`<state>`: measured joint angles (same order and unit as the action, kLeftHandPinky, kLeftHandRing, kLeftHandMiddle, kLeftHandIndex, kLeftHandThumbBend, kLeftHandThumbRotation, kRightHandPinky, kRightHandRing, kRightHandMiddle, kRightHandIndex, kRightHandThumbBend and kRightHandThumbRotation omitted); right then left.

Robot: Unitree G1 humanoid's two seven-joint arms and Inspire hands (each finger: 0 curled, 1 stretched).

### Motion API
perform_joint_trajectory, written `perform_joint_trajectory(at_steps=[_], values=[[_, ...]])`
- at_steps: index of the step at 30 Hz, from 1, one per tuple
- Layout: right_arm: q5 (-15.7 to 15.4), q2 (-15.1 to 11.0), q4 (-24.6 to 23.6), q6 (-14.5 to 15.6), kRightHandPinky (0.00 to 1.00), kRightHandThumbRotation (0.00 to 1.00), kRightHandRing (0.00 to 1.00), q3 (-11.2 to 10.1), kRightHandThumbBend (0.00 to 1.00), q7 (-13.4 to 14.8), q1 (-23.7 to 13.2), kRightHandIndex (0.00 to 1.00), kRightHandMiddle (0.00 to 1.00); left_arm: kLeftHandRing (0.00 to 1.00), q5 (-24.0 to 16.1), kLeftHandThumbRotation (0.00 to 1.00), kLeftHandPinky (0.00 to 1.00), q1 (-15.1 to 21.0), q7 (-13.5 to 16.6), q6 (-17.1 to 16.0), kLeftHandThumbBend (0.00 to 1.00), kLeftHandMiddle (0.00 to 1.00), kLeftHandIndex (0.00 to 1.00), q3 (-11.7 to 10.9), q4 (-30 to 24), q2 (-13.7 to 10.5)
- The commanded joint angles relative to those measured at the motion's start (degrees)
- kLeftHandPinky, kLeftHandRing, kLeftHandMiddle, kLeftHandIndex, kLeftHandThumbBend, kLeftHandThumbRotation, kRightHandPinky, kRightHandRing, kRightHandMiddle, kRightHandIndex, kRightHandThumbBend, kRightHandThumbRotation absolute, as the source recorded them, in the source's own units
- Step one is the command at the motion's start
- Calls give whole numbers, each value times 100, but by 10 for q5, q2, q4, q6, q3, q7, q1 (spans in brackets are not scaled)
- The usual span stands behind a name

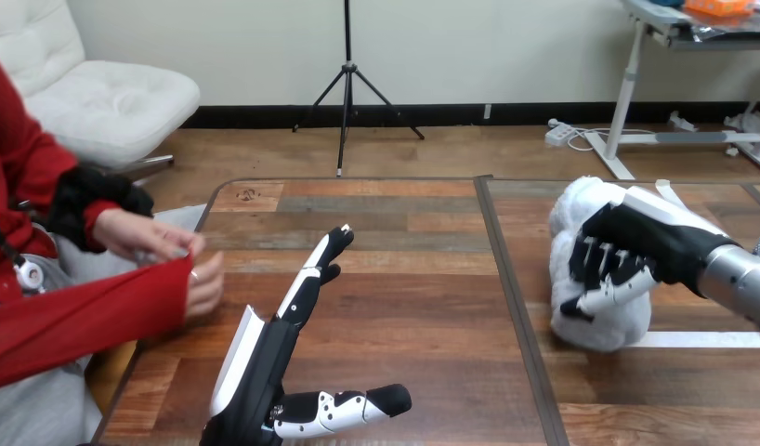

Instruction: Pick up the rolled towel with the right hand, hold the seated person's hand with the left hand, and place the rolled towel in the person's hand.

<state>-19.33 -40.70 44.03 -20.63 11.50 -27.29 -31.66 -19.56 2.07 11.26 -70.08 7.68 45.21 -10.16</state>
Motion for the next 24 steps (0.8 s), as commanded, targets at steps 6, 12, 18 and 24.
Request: perform_joint_trajectory(at_steps=[6, 12, 18, 24], values=[[79, -97, -263, 56, 18, 0, 25, -4, 74, -217, 84, 39, 35, 95, 24, 51, 90, 36, -9, -15, 100, 95, 95, -14, -14, -10], [95, -130, -336, 93, 16, 0, 24, -17, 75, -274, 100, 41, 35, 96, 21, 51, 90, 40, -10, -14, 100, 95, 96, -15, -15, -11], [115, -152, -383, 113, 16, 0, 23, -38, 77, -310, 112, 42, 36, 96, 17, 52, 90, 45, -8, -16, 100, 95, 96, -17, -11, -13], [130, -174, -422, 132, 17, 0, 26, -55, 78, -347, 118, 45, 39, 96, 24, 53, 90, 49, -14, -17, 100, 95, 96, -16, -8, -14]])
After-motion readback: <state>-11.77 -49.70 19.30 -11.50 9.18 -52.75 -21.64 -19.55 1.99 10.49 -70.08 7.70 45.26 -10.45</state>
